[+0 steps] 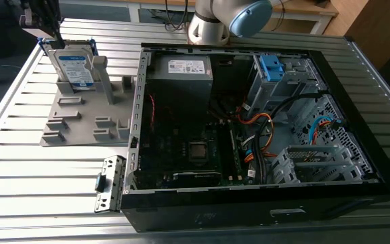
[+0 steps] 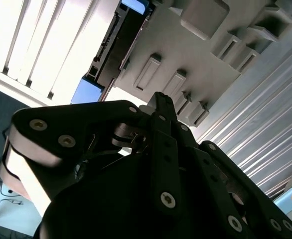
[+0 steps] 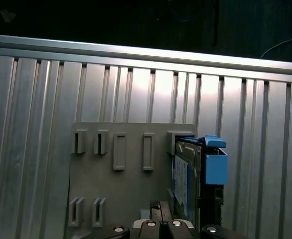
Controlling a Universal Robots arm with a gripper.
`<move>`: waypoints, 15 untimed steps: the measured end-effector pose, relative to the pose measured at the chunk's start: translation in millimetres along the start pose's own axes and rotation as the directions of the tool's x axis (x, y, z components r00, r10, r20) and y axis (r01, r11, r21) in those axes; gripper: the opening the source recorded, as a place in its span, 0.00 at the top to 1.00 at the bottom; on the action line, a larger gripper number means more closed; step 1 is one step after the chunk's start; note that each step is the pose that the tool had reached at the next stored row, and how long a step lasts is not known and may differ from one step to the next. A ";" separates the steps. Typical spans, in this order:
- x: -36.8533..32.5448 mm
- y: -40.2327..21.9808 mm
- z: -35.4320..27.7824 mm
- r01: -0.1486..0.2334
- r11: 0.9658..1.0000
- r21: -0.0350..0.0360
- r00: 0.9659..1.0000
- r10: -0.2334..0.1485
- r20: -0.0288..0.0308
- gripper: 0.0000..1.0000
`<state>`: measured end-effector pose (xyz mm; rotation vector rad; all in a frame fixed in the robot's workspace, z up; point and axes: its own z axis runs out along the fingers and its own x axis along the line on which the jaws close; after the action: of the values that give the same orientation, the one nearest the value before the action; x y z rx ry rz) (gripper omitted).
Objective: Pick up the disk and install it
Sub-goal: 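Pick up the disk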
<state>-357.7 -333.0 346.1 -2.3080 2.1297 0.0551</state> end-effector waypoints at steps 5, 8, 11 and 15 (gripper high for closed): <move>0.0 0.0 0.0 0.032 0.999 -0.001 0.999 -0.032 -0.001 0.89; 0.0 0.0 0.0 0.051 0.999 -0.001 0.999 -0.051 -0.001 0.89; 0.0 0.0 0.0 0.070 0.998 -0.002 0.998 -0.070 -0.002 0.89; 0.0 0.0 0.0 0.096 0.995 -0.003 0.995 -0.096 -0.002 0.89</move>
<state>-357.7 -333.0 346.1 -2.4092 2.0170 0.0550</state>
